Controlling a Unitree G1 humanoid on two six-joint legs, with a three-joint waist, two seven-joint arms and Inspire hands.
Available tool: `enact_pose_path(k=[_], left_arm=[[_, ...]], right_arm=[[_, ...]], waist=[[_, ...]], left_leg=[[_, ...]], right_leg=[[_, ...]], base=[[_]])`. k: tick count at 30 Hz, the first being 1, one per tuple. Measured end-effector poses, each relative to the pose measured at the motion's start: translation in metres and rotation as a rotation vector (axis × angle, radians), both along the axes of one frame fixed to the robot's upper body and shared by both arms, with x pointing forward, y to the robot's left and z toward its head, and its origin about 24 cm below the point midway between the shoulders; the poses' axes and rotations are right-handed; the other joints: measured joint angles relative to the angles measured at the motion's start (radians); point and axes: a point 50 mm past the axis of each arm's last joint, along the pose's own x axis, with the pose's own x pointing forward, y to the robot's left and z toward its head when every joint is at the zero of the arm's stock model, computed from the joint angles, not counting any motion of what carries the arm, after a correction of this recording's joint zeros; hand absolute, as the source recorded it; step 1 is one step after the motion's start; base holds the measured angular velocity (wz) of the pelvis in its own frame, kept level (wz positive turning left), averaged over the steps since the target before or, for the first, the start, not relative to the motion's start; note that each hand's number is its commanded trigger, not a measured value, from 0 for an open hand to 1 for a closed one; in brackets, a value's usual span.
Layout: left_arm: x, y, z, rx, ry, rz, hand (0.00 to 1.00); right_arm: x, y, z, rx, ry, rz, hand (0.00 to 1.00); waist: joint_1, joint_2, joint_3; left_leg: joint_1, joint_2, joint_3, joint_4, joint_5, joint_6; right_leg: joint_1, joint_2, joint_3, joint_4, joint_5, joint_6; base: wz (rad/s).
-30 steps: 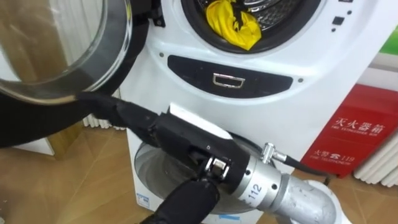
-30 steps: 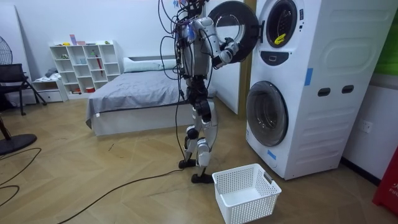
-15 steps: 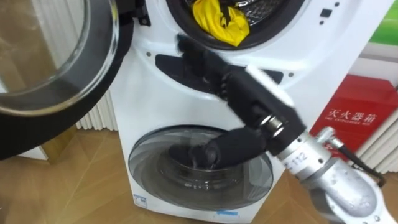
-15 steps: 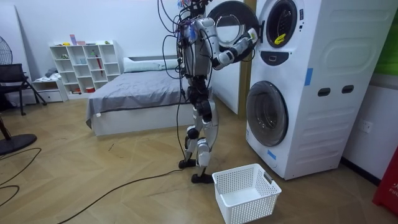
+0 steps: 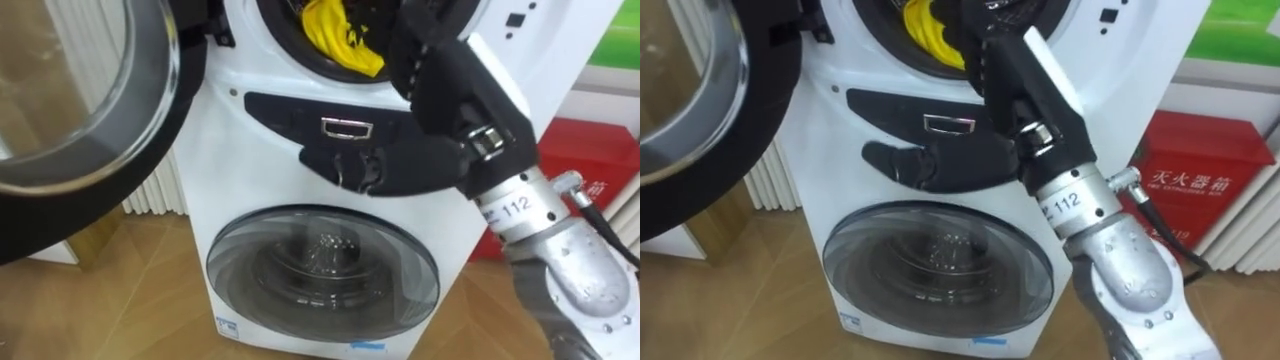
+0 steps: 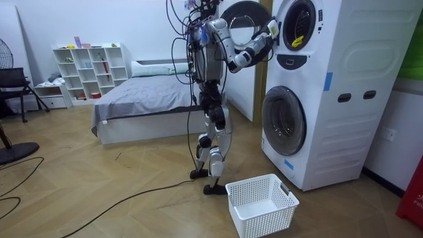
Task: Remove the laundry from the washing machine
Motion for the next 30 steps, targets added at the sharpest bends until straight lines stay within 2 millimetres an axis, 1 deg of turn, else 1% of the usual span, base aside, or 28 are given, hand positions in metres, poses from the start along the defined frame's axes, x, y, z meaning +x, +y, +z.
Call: enact_pose_path(k=[2,6,8,9,10,11,12,13,14,15,16,17,18,19,20,21,22,23,24,25,26,27,28,29,30], left_arm=[[-0.002,-0.001,-0.001,0.0,0.007,0.003,0.0],[-0.004,-0.002,-0.001,0.005,0.015,0.008,0.0],[-0.005,-0.003,-0.001,0.019,0.022,0.012,0.0],[-0.006,-0.003,-0.002,0.022,0.029,0.009,0.0],[-0.007,-0.003,-0.002,0.022,0.032,0.01,0.0],[-0.009,-0.003,-0.002,0.022,0.036,0.013,0.0],[-0.01,-0.003,-0.002,0.021,0.038,0.016,0.0],[-0.013,-0.002,-0.002,0.02,0.046,0.024,0.0],[-0.015,-0.002,-0.002,0.02,0.052,0.028,0.0],[-0.016,-0.003,-0.003,0.015,0.062,0.035,0.0],[-0.016,-0.003,-0.003,0.012,0.063,0.039,0.0],[-0.015,-0.003,-0.003,0.012,0.062,0.038,0.0],[-0.015,-0.004,-0.003,0.012,0.062,0.038,0.0],[-0.015,-0.003,-0.003,0.013,0.06,0.043,0.0],[-0.016,-0.003,-0.003,0.015,0.06,0.046,0.0],[-0.017,-0.002,-0.003,0.019,0.063,0.048,0.0],[-0.02,-0.001,-0.002,0.021,0.068,0.052,0.0],[-0.023,0.001,-0.002,0.023,0.07,0.061,0.0],[-0.025,0.002,-0.002,0.025,0.071,0.066,0.0],[-0.026,0.004,-0.001,0.027,0.069,0.071,0.0],[-0.025,0.004,-0.001,0.025,0.065,0.071,0.0],[-0.023,0.004,-0.001,0.019,0.061,0.07,0.0],[-0.022,0.002,-0.001,0.011,0.06,0.067,0.0],[-0.022,0.002,-0.001,0.009,0.062,0.067,0.0],[-0.022,0.002,-0.001,0.008,0.063,0.069,0.0]], right_arm=[[0.007,-0.003,-0.004,0.044,0.045,-0.012,0.0],[0.016,-0.003,-0.01,0.062,0.085,-0.028,0.0],[0.019,-0.002,-0.011,0.08,0.094,-0.043,0.0],[0.021,-0.001,-0.014,0.091,0.111,-0.047,0.0],[0.024,-0.001,-0.02,0.095,0.135,-0.055,0.0],[0.027,-0.002,-0.024,0.094,0.158,-0.068,0.0],[0.028,-0.003,-0.026,0.094,0.164,-0.074,0.0],[0.03,-0.004,-0.029,0.092,0.175,-0.088,0.0],[0.031,-0.005,-0.032,0.09,0.183,-0.099,0.0],[0.033,-0.006,-0.037,0.081,0.2,-0.125,0.0],[0.035,-0.007,-0.041,0.077,0.212,-0.151,0.0],[0.036,-0.008,-0.043,0.079,0.223,-0.167,0.0],[0.037,-0.009,-0.045,0.085,0.231,-0.169,0.0],[0.037,-0.01,-0.045,0.092,0.238,-0.175,0.0],[0.037,-0.01,-0.045,0.093,0.238,-0.179,0.0],[0.037,-0.01,-0.046,0.096,0.24,-0.186,0.0],[0.038,-0.009,-0.046,0.094,0.244,-0.187,0.0],[0.038,-0.008,-0.045,0.094,0.242,-0.184,0.0],[0.038,-0.008,-0.046,0.095,0.242,-0.186,0.0],[0.038,-0.009,-0.045,0.098,0.241,-0.194,0.0],[0.039,-0.009,-0.044,0.099,0.238,-0.198,0.0],[0.039,-0.01,-0.043,0.1,0.235,-0.206,0.0],[0.039,-0.011,-0.043,0.094,0.228,-0.21,0.0],[0.037,-0.009,-0.039,0.092,0.204,-0.192,0.0],[0.035,-0.007,-0.037,0.091,0.196,-0.179,0.0]], waist=[[0.0,-0.002,-0.0005],[0.007,-0.005,0.0009],[0.02,-0.003,0.0028],[0.021,-0.002,0.0043],[0.025,-0.001,0.0092],[0.032,-0.001,0.0105],[0.037,-0.001,0.0116],[0.038,-0.004,0.0139],[0.038,-0.006,0.014],[0.043,-0.007,0.0133],[0.043,-0.007,0.0129],[0.043,-0.008,0.013],[0.046,-0.01,0.011],[0.055,-0.009,0.0105],[0.059,-0.009,0.0104],[0.069,-0.007,0.0121],[0.086,-0.006,0.0089],[0.08,-0.008,0.0069],[0.079,-0.012,0.0033],[0.075,-0.025,-0.0027],[0.073,-0.029,-0.0028],[0.073,-0.04,-0.0073],[0.073,-0.046,-0.0103],[0.061,-0.039,-0.0038],[0.055,-0.036,-0.0016]], left_leg=[[0.0,0.0,-0.002,0.001,0.0,0.0],[-0.003,0.0,-0.008,0.01,0.0,0.0],[-0.003,0.002,-0.008,0.015,0.0,0.0],[-0.004,0.004,-0.008,0.037,-0.007,-0.003],[-0.012,0.006,-0.011,0.085,-0.023,-0.006],[-0.035,0.008,-0.011,0.148,-0.04,-0.007],[-0.048,0.01,-0.011,0.179,-0.047,-0.006],[-0.071,0.013,-0.01,0.243,-0.057,-0.007],[-0.085,0.015,-0.009,0.276,-0.058,-0.008],[-0.127,0.023,-0.011,0.356,-0.058,-0.008],[-0.178,0.022,-0.018,0.434,-0.059,-0.01],[-0.24,0.02,-0.025,0.45,-0.062,-0.009],[-0.269,0.016,-0.022,0.44,-0.061,-0.008],[-0.328,0.002,-0.021,0.398,-0.055,-0.009],[-0.353,0.0,-0.019,0.359,-0.046,-0.006],[-0.392,-0.012,-0.015,0.268,0.003,0.006],[-0.414,-0.015,-0.007,0.198,0.076,0.008],[-0.417,-0.019,-0.005,0.133,0.151,0.016],[-0.41,-0.024,-0.007,0.11,0.19,0.014],[-0.39,-0.039,-0.007,0.076,0.248,0.032],[-0.384,-0.048,-0.007,0.072,0.259,0.045],[-0.37,-0.06,0.004,0.084,0.255,0.058],[-0.364,-0.073,0.009,0.1,0.239,0.064],[-0.355,-0.086,0.011,0.127,0.211,0.071],[-0.351,-0.09,0.018,0.141,0.195,0.074]], right_leg=[[0.0,0.0,0.0,0.001,0.0,0.0],[-0.005,0.0,0.0,0.006,0.0,-0.001],[-0.003,0.003,0.0,0.006,0.0,-0.003],[0.003,0.003,0.0,0.014,-0.005,-0.007],[0.013,0.003,0.0,0.027,-0.018,-0.009],[0.01,0.0,0.001,0.05,-0.037,-0.011],[0.008,-0.001,0.002,0.065,-0.047,-0.013],[0.005,-0.005,0.003,0.089,-0.068,-0.017],[0.005,-0.006,0.003,0.097,-0.076,-0.02],[0.007,-0.007,0.005,0.11,-0.088,-0.028],[0.007,-0.006,0.008,0.119,-0.101,-0.039],[0.007,-0.006,0.007,0.123,-0.108,-0.04],[0.008,-0.006,0.008,0.124,-0.11,-0.04],[0.013,-0.006,0.01,0.123,-0.114,-0.039],[0.018,-0.006,0.011,0.123,-0.116,-0.037],[0.028,-0.007,0.011,0.123,-0.125,-0.033],[0.035,-0.011,0.017,0.122,-0.136,-0.03],[0.051,-0.011,0.016,0.121,-0.152,-0.023],[0.062,-0.013,0.018,0.122,-0.16,-0.018],[0.075,-0.02,0.026,0.12,-0.175,-0.008],[0.081,-0.025,0.027,0.116,-0.18,-0.003],[0.094,-0.039,0.038,0.098,-0.182,0.006],[0.113,-0.055,0.045,0.08,-0.178,0.022],[0.134,-0.07,0.056,0.081,-0.18,0.034],[0.14,-0.077,0.063,0.088,-0.186,0.045]], base=[[0.05],[0.01],[0.0],[0.0],[0.05],[0.05],[0.0],[0.0],[0.05],[0.09],[0.2],[0.15],[0.04],[-0.11],[-0.16],[-0.32],[-0.28],[-0.18],[0.11],[0.1],[0.04],[-0.07],[-0.1],[-0.1],[-0.11]])
